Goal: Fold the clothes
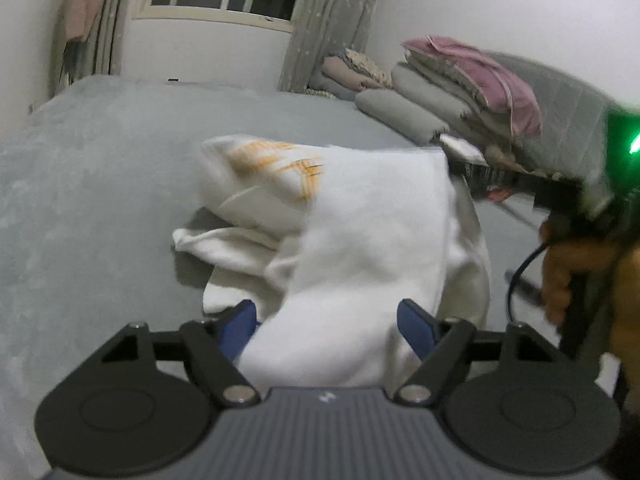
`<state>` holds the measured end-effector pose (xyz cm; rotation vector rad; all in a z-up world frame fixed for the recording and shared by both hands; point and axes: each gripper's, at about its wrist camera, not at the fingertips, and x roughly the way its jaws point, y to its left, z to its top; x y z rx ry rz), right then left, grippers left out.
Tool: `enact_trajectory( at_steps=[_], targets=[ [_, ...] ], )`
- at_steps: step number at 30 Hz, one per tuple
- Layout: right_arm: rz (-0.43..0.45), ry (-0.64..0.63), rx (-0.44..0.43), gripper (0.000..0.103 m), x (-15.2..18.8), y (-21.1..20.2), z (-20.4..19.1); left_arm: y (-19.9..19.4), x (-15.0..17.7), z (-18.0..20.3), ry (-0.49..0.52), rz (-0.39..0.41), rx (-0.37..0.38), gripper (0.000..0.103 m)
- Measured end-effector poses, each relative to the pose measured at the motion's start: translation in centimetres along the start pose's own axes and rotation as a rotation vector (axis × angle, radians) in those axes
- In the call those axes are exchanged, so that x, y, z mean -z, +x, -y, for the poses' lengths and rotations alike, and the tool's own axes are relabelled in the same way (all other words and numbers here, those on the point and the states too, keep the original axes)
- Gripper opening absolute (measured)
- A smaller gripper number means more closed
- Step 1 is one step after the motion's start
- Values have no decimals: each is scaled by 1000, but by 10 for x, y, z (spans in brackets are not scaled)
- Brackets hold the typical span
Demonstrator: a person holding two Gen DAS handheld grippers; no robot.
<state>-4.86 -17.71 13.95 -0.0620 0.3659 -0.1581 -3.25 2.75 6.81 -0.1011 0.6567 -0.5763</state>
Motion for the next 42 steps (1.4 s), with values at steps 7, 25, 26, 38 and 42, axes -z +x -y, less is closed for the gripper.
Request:
enact_trajectory(
  at_steps=[7, 25, 26, 38, 42],
  targets=[
    [-300, -64, 40, 4, 24, 48, 8, -2, -15, -32, -107, 30, -85, 81],
    [-207, 38, 161, 4, 8, 51, 50, 105, -31, -16, 259, -9, -94, 12],
    [-206, 26, 171, 4, 8, 52, 49, 104, -31, -16, 258, -17, -95, 12],
    [-52, 73, 67, 4, -5, 23, 50, -86, -86, -59, -121, 489, 3, 0],
    [-66, 145, 10, 4, -7, 20, 53, -128, -78, -89, -223, 573, -8, 0]
  ],
)
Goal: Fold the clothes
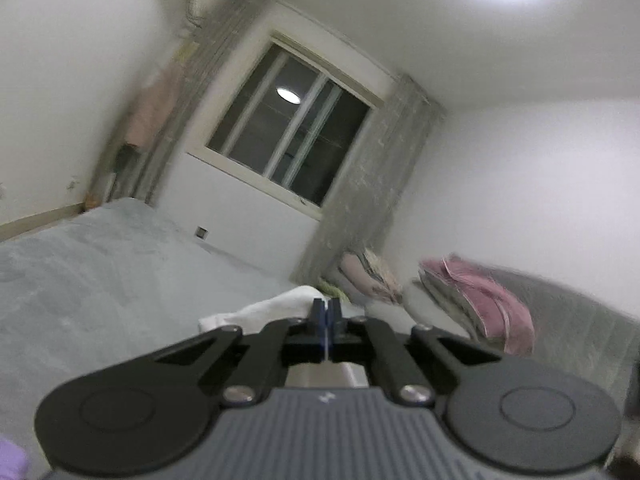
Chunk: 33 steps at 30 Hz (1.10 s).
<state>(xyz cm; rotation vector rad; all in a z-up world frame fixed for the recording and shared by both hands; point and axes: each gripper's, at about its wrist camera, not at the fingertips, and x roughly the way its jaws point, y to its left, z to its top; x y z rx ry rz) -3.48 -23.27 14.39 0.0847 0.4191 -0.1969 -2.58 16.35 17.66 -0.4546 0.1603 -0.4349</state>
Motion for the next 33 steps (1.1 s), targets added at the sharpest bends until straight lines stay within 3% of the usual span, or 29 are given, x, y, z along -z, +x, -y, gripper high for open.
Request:
enact_trajectory(
  at_steps=[2, 6, 9, 11, 13, 15, 20, 24, 27, 28, 29, 30, 31, 33],
  targets=[
    [-55, -16, 40, 4, 3, 9, -1, 11, 8, -15, -4, -93, -97, 0],
    [-203, -105, 100, 4, 20, 38, -3, 59, 41, -68, -148, -466, -330, 1],
    [-280, -184, 102, 7, 30, 50, -9, 75, 58, -94, -134, -558, -524, 10],
    [-273, -193, 110, 10, 30, 50, -11, 76, 58, -95, -112, -543, -564, 15],
    [-241, -177, 96, 14, 27, 45, -12, 79, 57, -81, -57, -511, -521, 31],
    [-210, -156, 73, 20, 23, 39, -13, 85, 58, -62, 7, -491, -457, 63],
    [-174, -139, 25, 29, 20, 32, -15, 103, 88, -4, 125, -518, -231, 81],
    [-174, -66, -61, 33, 15, 31, -13, 120, 124, 41, 161, -558, -96, 83],
    [-173, -96, -91, 34, 17, 29, -20, 140, 149, 55, 232, -586, -146, 80],
    [-177, -124, -97, 34, 19, 29, -25, 144, 161, 56, 256, -595, -185, 70],
    [-182, -147, -98, 34, 21, 31, -30, 148, 168, 51, 264, -607, -214, 29],
    [-180, -165, -95, 33, 23, 32, -33, 152, 173, 44, 267, -621, -238, 14],
    [-177, -182, -91, 21, 25, 32, -36, 152, 170, 38, 251, -610, -239, 13],
    [-135, -197, -62, 8, 23, 31, -38, 146, 156, 27, 215, -552, -232, 10]
  ],
)
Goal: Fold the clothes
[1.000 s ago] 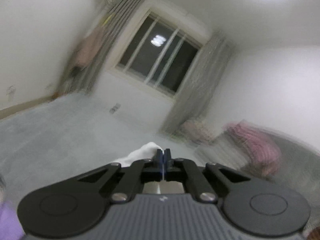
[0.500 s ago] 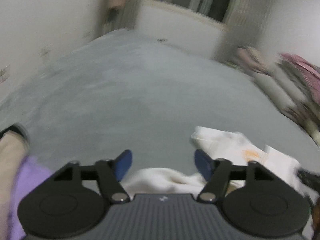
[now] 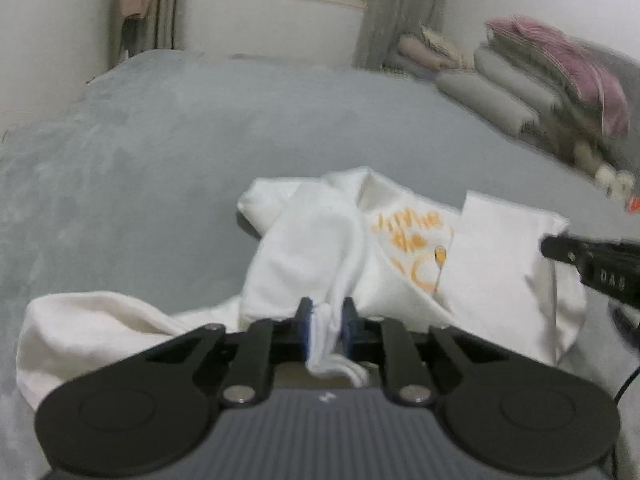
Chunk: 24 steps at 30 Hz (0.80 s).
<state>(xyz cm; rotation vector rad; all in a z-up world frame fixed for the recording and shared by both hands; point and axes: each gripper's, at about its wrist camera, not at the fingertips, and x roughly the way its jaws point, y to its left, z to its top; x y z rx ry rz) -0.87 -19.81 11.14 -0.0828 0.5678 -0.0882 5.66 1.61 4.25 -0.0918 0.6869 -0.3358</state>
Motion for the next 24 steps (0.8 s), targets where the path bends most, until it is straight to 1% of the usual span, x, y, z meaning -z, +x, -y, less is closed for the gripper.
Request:
enact_trajectory(
  at_steps=[1, 3, 4, 5, 7, 8, 9, 12, 14, 15, 16, 17, 18, 20, 22, 23, 24],
  targets=[
    [29, 0, 11, 8, -2, -3, 1, -8, -6, -7, -17, 42, 0, 10],
    [87, 6, 24, 8, -6, -10, 3, -29, -19, -22, -83, 127, 30, 10],
    [114, 18, 31, 5, -9, -13, 5, -38, -24, -29, -122, 164, 47, 10],
    [136, 29, 40, 3, -11, -16, 7, -49, -29, -39, -157, 198, 53, 10],
    [180, 48, 56, 3, -14, -23, 10, -71, -38, -58, -223, 263, 57, 10],
    [191, 58, 56, 3, -15, -26, 11, -77, -41, -67, -254, 282, 53, 10],
    [188, 64, 47, 3, -16, -26, 13, -82, -43, -78, -287, 289, 44, 10],
    [103, 26, -21, 5, -13, -17, 8, -87, -45, -115, -386, 285, -11, 10],
    [39, -32, -33, 20, -6, -7, -2, -79, -42, -139, -438, 266, -59, 10],
    [12, -65, -31, 31, -3, -2, -8, -74, -40, -152, -466, 252, -73, 10],
    [-4, -93, -32, 35, 1, 1, -13, -71, -38, -161, -486, 238, -84, 10],
    [-15, -121, -36, 36, 3, 4, -18, -68, -35, -168, -504, 225, -95, 10],
    [-22, -145, -41, 37, 5, 5, -22, -63, -33, -173, -507, 204, -107, 11],
    [-20, -161, -49, 45, 6, 5, -26, -57, -31, -176, -502, 170, -121, 11],
    [-3, -147, -43, 66, 5, 3, -25, -54, -30, -173, -485, 154, -117, 11],
    [12, -133, -32, 71, 4, 3, -22, -52, -31, -169, -461, 148, -120, 12],
    [26, -113, -22, 79, 3, 3, -20, -49, -32, -164, -429, 136, -131, 12]
  ],
)
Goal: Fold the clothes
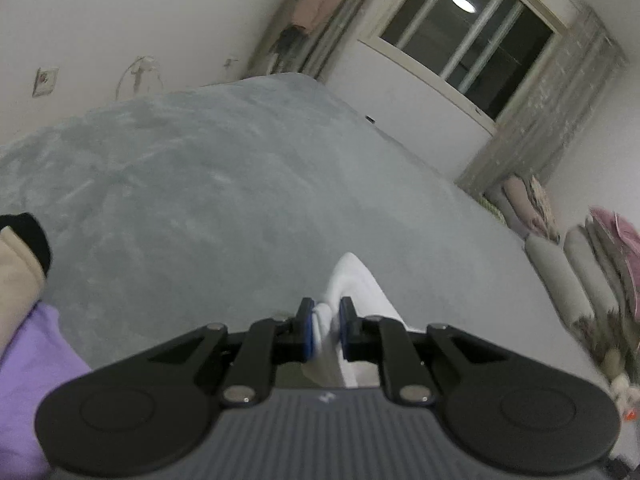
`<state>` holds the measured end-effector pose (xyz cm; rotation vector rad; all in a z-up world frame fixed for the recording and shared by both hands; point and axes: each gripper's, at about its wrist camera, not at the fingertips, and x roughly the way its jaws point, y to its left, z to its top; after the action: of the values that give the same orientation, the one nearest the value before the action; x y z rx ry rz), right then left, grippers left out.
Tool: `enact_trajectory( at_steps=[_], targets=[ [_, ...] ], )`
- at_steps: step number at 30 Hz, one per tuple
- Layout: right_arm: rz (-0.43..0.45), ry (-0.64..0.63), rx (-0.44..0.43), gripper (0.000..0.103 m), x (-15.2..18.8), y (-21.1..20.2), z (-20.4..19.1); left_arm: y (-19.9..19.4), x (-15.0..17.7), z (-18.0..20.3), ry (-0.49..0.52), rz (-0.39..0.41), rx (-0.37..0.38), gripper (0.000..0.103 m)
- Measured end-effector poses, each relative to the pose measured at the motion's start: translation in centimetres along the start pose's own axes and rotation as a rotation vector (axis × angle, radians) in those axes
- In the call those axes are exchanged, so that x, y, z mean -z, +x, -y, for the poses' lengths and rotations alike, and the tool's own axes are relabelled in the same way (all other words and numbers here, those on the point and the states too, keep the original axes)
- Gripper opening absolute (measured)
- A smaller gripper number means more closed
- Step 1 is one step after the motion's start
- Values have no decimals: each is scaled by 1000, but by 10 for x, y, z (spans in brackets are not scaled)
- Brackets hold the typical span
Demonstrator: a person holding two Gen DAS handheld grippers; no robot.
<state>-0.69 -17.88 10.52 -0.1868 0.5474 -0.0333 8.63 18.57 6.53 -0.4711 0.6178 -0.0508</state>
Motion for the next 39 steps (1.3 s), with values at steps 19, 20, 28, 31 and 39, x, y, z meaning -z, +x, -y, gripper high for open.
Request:
enact_trajectory(
  at_steps=[19, 20, 28, 31, 39],
  targets=[
    [102, 414, -269, 95, -24, -54, 103, 6, 28, 32, 118, -58, -43, 14],
    [72, 373, -366, 95, -22, -49, 92, 5, 29, 32, 121, -57, -44, 14],
    [-64, 40, -353, 95, -8, -16, -1, 1, 25, 21, 98, -52, -61, 16],
    [-57, -3, -359, 95, -3, -13, -14, 3, 24, 20, 80, -66, -64, 17],
    [-38, 36, -321, 95, 1, -11, -11, -5, 19, 16, 65, -57, -45, 41]
  ],
)
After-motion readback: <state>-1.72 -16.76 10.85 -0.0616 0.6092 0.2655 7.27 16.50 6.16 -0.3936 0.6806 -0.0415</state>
